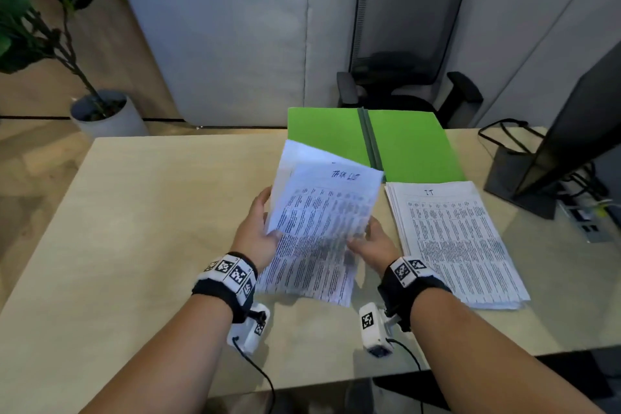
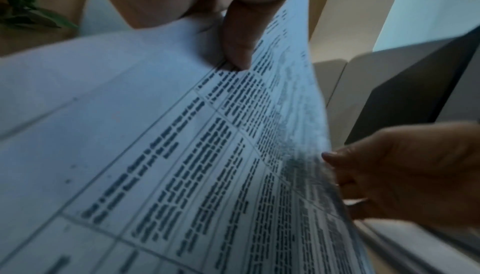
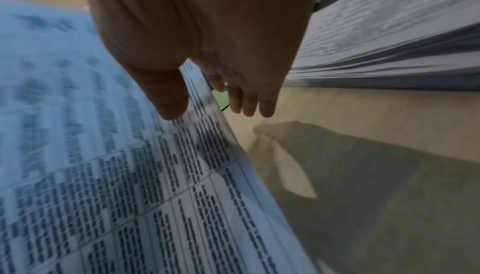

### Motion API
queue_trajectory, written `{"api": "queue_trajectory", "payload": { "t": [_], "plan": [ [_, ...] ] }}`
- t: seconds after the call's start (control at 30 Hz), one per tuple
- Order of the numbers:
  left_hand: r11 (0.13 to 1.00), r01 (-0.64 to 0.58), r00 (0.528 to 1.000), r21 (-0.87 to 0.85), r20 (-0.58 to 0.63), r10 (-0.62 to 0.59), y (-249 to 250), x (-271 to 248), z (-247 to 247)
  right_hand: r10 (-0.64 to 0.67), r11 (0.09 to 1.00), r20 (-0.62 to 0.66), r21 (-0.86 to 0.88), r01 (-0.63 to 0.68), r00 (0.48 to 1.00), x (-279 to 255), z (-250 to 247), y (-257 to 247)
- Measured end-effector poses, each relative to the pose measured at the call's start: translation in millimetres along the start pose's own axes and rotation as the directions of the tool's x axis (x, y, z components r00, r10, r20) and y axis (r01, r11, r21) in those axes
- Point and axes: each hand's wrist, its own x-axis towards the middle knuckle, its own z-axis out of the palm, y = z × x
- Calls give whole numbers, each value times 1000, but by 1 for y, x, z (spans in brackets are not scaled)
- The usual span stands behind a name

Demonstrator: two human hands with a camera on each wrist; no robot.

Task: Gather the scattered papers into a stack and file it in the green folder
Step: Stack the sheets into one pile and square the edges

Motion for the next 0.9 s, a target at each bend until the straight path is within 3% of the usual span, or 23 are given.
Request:
{"api": "queue_trajectory", "payload": {
  "t": [0.07,0.13,0.2,0.33,0.47,0.57,0.73,0.9],
  "plan": [
    [999,-40,998,-26,-40,39,12,3,-1,-77,964,-57,249,89,995,-1,-9,-13],
    [990,-103,991,-96,-90,94,22,3,-1,-154,906,-152,372,201,976,-2,-17,-29],
    [973,-164,977,-161,-161,138,31,3,-1,-210,869,-210,407,281,955,-3,-25,-48],
    [955,-139,961,-260,-267,67,38,8,5,-278,831,-221,433,349,935,-9,-32,-67],
    [981,62,974,-185,-202,-100,17,0,23,-198,945,-159,229,232,967,-10,-23,-25],
    [983,159,975,-94,-141,-171,11,-5,40,-168,973,-175,130,192,970,-7,-23,-5],
    [990,111,987,-90,-106,-120,50,11,71,-116,990,-349,32,135,930,14,-68,-6],
    [988,153,973,13,174,-153,64,15,135,63,991,-491,-74,-113,869,14,-126,31]
  ]
}}
